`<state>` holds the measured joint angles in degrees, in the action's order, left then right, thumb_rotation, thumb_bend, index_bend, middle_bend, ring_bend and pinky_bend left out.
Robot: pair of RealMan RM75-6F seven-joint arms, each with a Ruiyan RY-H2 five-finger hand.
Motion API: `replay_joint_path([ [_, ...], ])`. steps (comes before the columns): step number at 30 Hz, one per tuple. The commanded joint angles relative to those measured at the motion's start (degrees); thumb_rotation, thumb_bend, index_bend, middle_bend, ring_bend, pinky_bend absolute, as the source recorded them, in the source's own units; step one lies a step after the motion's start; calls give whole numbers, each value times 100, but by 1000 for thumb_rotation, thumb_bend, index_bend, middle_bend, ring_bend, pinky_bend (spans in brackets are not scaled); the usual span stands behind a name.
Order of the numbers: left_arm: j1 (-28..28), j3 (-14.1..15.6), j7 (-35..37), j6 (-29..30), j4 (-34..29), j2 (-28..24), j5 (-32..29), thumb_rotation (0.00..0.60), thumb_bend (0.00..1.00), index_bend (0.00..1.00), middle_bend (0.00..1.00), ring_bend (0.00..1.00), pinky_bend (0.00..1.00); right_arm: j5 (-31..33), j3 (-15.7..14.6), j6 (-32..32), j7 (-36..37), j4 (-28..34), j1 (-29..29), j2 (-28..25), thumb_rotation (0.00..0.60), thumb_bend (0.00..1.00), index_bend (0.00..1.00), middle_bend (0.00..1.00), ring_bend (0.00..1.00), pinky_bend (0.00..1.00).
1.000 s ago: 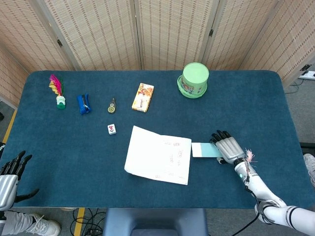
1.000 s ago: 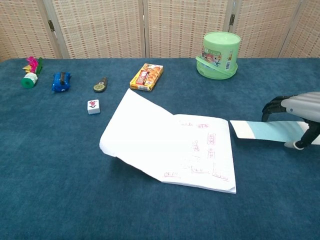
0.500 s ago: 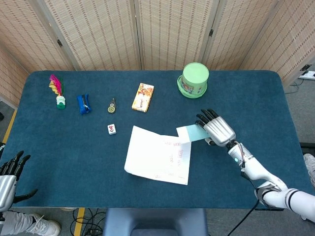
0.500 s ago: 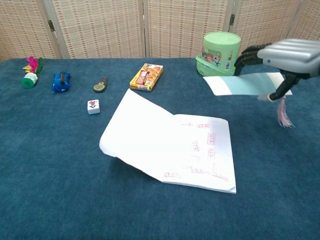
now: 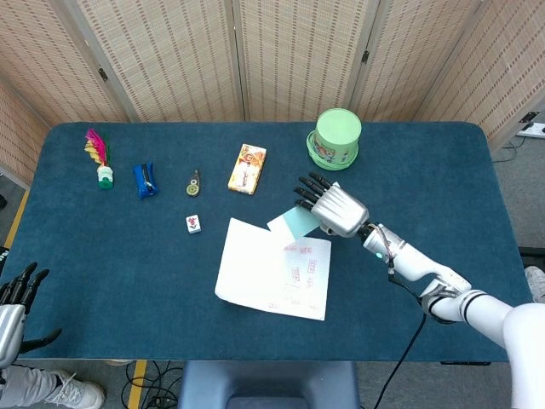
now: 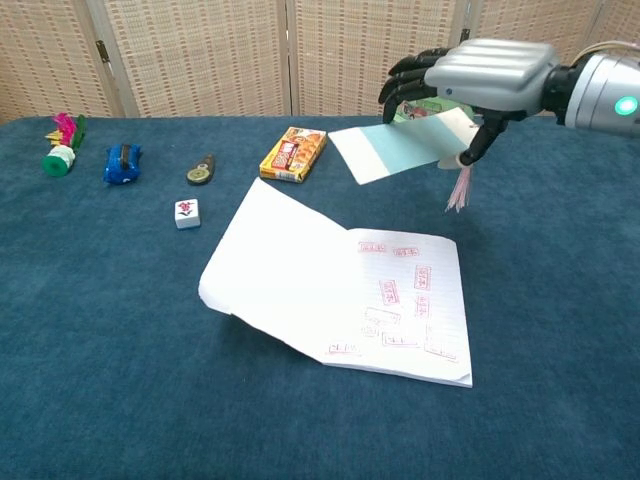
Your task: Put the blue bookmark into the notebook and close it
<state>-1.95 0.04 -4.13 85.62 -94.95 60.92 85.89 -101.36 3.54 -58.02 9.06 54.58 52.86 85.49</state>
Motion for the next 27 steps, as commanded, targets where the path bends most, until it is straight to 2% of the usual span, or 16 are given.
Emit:
replay_joint_path([
  [1,14,5,8,-8,15,-8,-28,600,105,110,42,127,182,-405,-340,-228,361,-489,210,341,600,166,333,153,4,91],
  [9,39,21,19,-31,31,-12,-64,600,105,110,42,128,182,-1073,-945,-832,976,-1545,435,922,600,161,352,161,4,84],
  [17,27,17,0,-57,5,-24,-60,600,105,110,41,128,182,-1663,-1570,-1538,1197,-2645,484,1466,600,157,355,161,4,65],
  [27,24,34,30,-93,3,-19,-51,600,105,110,41,127,182,-1952,-2016,-2139,1300,-3580,524,1892,600,142,355,151,4,42],
])
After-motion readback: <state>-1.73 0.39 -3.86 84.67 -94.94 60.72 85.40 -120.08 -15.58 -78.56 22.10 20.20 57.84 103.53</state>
